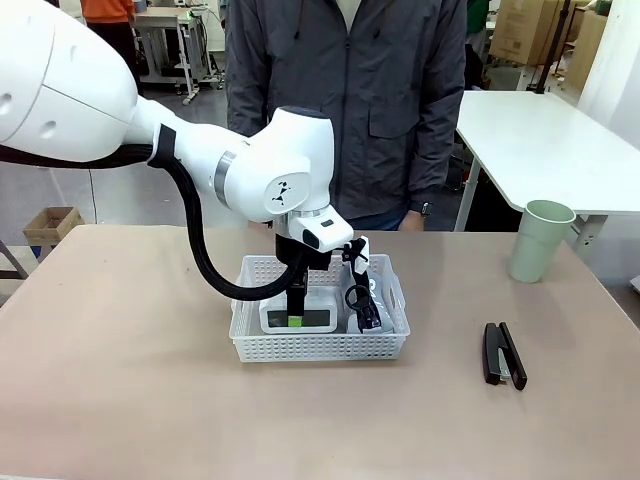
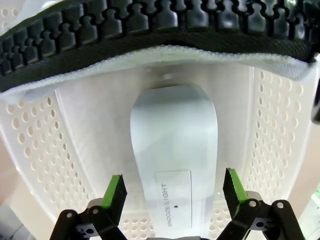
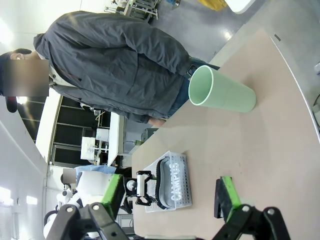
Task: Efficiently arrange items inside the basket to fit them all.
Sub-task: Pick up the Digital clock and place it inside the Organizing basket.
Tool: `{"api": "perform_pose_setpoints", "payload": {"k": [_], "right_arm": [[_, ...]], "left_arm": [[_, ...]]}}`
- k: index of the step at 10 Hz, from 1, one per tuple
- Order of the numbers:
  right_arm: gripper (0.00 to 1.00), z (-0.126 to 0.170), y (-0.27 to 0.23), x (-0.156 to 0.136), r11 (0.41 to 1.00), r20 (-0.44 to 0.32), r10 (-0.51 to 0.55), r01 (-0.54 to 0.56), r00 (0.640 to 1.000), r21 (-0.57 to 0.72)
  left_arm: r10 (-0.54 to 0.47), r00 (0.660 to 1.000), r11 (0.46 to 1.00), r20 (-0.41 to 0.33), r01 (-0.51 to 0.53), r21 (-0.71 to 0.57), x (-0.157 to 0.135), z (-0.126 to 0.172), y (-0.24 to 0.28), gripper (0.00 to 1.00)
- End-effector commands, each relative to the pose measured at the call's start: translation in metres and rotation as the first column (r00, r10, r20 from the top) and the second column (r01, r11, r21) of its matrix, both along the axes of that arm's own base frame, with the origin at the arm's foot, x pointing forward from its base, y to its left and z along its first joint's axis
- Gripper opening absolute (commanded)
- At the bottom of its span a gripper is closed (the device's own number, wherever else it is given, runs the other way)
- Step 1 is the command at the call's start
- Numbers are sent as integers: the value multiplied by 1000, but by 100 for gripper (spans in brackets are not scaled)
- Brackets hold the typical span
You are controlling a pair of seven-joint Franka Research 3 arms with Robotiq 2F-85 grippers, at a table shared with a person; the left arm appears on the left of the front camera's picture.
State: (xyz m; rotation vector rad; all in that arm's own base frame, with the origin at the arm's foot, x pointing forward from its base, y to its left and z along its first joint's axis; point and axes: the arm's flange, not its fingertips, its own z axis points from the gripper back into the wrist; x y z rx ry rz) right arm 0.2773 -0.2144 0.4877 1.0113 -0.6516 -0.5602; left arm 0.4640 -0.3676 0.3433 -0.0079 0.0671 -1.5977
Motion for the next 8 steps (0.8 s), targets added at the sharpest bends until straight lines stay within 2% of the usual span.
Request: {"api": "perform_pose_setpoints", "payload": {"k": [1,2,3,4,5,6,7,8], "right_arm": [[100,0,-1,2,1000,27,-2,1,1000,9],[100,0,-1,2,1000,27,-2,1,1000,9],[100,0,-1,2,1000,27,-2,1,1000,9],[100,0,-1,2,1000,27,-2,1,1000,9],[100,0,-1,2,1000,27,-2,1,1000,9],[100,0,-1,2,1000,27,-2,1,1000,9],[100,0,-1,2,1000,27,-2,1,1000,9],[100,0,-1,2,1000,27,-2,1,1000,9]], "left_arm": [[5,999,999,36,-4,-45,-11,34,15,100],[18,999,997,29,-16,-73,-16,66,30,100],[45,997,994,-55,-50,-101,-22,100,53,100],[118,986,975,-119,-138,-173,-28,134,90,100],[236,964,932,-124,-260,-253,-35,157,134,100],[378,917,857,-124,-398,-329,-43,174,185,100],[496,846,753,-194,-530,-389,-54,181,237,100],[574,764,635,-296,-643,-428,-67,180,296,100]]}}
